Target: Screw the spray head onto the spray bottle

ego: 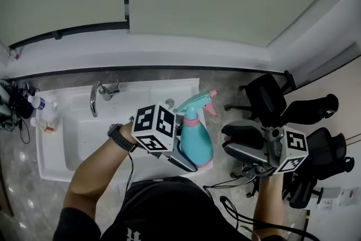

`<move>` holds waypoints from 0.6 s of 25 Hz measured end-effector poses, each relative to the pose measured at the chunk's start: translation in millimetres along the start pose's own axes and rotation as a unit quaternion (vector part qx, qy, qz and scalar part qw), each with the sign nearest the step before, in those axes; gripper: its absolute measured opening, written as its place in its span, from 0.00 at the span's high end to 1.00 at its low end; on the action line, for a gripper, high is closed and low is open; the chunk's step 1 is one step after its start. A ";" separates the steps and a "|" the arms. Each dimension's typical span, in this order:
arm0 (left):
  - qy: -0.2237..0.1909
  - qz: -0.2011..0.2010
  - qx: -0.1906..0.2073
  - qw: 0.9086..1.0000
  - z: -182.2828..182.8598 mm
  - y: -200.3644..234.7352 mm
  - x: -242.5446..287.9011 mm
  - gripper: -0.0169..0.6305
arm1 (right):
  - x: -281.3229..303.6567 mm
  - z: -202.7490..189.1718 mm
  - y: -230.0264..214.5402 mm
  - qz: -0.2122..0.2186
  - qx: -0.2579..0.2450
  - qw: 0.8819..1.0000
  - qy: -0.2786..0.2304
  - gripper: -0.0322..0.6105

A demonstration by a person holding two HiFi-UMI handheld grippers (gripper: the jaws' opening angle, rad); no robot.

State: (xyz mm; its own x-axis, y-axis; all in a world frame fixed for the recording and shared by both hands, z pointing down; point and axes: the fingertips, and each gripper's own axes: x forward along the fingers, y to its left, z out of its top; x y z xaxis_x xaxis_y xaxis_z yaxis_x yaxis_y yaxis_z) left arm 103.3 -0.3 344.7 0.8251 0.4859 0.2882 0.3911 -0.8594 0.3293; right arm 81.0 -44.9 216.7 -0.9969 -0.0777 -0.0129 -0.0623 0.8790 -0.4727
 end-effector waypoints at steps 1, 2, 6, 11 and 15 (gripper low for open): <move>0.013 0.016 0.006 1.000 -2.5 2.1 -1.4 0.34 | 0.9 0.2 -4.3 -0.019 0.005 1.000 -0.001 0.75; 0.030 0.033 0.012 0.999 -5.6 4.6 -1.9 0.34 | 7.6 -5.5 -11.4 -0.046 -0.002 0.999 0.015 0.75; 0.075 0.086 0.022 0.993 -12.6 14.8 0.2 0.34 | 38.0 -26.5 -29.8 -0.150 -0.096 0.980 0.088 0.75; 0.114 0.111 0.033 0.987 -26.2 20.1 -1.0 0.34 | 44.6 -27.5 -22.5 -0.156 -0.135 0.973 0.101 0.75; 0.101 0.118 0.030 0.987 -19.4 20.5 -5.7 0.34 | 50.7 -21.9 -24.1 -0.164 -0.158 0.969 0.101 0.75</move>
State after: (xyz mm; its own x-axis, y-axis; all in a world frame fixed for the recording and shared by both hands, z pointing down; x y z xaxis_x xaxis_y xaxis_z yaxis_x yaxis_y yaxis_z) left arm 98.7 -17.6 367.3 0.8010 0.2875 0.5252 0.2261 -0.9575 0.1793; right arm 30.9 -59.7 246.7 -0.9082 -0.3107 0.2803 -0.3564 0.9254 -0.1291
